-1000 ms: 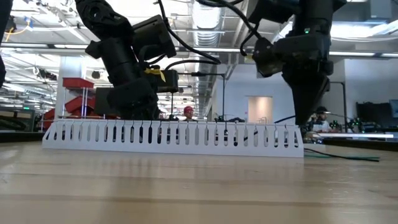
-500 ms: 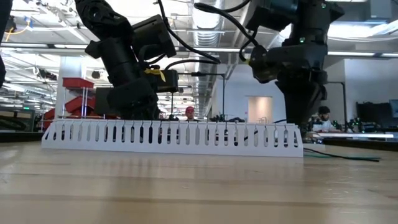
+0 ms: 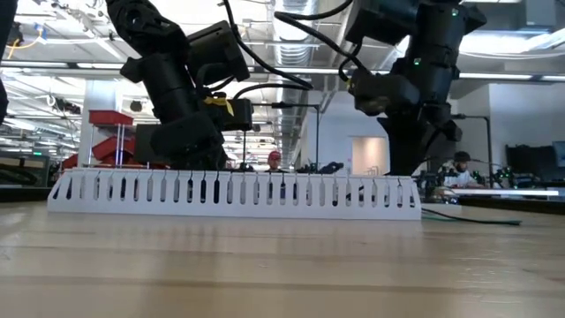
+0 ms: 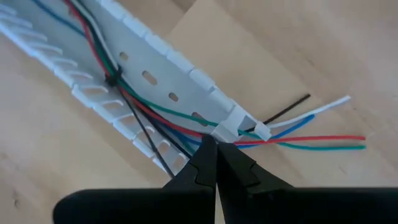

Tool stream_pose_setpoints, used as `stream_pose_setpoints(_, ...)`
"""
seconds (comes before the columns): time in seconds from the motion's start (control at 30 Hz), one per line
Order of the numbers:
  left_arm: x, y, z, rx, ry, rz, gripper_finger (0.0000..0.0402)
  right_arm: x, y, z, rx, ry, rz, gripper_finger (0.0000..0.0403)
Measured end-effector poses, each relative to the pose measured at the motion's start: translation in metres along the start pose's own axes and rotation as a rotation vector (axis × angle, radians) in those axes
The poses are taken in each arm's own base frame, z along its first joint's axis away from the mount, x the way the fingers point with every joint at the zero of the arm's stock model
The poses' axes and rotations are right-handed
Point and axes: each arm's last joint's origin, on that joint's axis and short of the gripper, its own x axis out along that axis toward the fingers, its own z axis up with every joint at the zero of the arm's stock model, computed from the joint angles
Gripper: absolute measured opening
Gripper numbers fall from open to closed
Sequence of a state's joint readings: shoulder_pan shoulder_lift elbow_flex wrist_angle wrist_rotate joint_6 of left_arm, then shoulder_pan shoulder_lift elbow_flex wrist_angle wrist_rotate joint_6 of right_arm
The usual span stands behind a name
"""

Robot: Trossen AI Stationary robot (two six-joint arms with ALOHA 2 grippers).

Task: Ziptie cables
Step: Put the colored zip-tied into the white cable duct

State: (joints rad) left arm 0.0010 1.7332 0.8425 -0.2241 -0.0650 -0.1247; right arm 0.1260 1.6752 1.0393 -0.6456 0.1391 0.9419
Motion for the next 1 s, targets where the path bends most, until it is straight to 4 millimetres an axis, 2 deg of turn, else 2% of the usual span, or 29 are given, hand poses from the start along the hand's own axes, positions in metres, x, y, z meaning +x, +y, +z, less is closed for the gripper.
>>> stream_pose_setpoints(0.13, 0.002, -0.002, -0.003, -0.017, -0.023, -0.003, 0.0207, 0.001, -0.004, 0.005, 0.042, -0.007, -0.005, 0.0)
stream_pose_setpoints(0.4, 0.009, -0.007, -0.023, -0.065, -0.036, -0.017, 0.0207, 0.002, -0.007, 0.015, 0.067, -0.036, 0.014, 0.0)
stream_pose_setpoints(0.67, 0.008, -0.017, -0.026, -0.018, -0.029, -0.043, 0.0208, 0.002, -0.009, 0.029, 0.095, -0.088, 0.062, 0.0)
stream_pose_setpoints(1.0, 0.007, -0.03, -0.028, 0.042, -0.03, -0.059, 0.0207, 0.005, -0.027, 0.047, 0.133, -0.101, 0.04, 0.0)
